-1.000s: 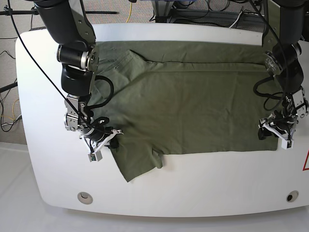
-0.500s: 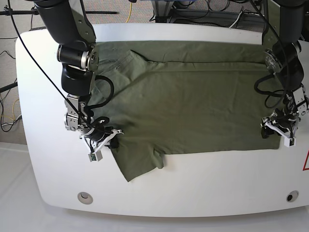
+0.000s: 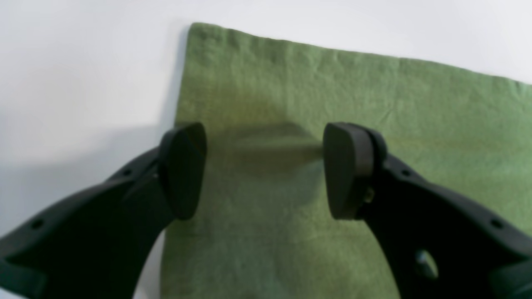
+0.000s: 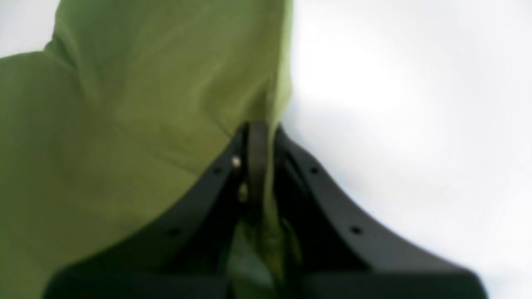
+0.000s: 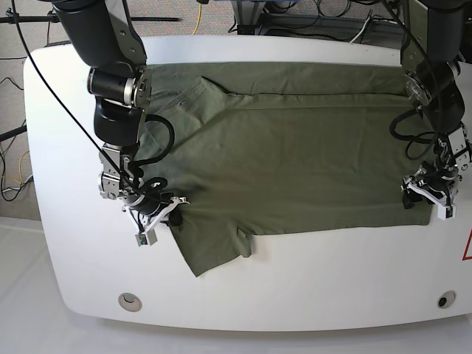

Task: Fold the T-shirt properly
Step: 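Close the left gripper on the hem corner, right gripper holding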

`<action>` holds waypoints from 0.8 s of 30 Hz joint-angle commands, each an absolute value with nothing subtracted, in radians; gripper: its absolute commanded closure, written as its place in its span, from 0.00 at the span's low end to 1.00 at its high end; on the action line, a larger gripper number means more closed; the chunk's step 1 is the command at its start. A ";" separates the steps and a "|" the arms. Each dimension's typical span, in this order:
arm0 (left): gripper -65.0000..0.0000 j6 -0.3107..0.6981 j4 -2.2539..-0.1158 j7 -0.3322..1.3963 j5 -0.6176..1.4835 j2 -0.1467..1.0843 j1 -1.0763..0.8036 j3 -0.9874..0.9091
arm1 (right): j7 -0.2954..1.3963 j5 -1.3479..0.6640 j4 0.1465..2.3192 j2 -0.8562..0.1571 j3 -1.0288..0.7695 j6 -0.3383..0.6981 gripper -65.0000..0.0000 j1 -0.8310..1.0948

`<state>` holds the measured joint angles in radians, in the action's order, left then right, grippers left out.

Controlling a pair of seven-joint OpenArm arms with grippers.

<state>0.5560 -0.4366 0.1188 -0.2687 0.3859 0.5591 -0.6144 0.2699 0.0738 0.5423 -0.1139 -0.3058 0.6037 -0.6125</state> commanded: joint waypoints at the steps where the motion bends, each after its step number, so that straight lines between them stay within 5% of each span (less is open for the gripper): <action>1: 0.36 0.550 -0.450 0.130 -0.273 0.401 0.574 -0.611 | 0.280 0.077 0.556 -0.121 -0.305 0.611 1.00 -0.636; 24: 0.38 0.563 -0.458 0.139 -0.274 0.412 0.583 -0.621 | 0.290 0.086 0.561 -0.120 -0.303 0.609 1.00 -0.641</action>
<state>0.5648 -0.4397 0.1349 -0.2695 0.3893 0.5625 -0.6174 0.2798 0.0750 0.5453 -0.1135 -0.3058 0.6064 -0.6136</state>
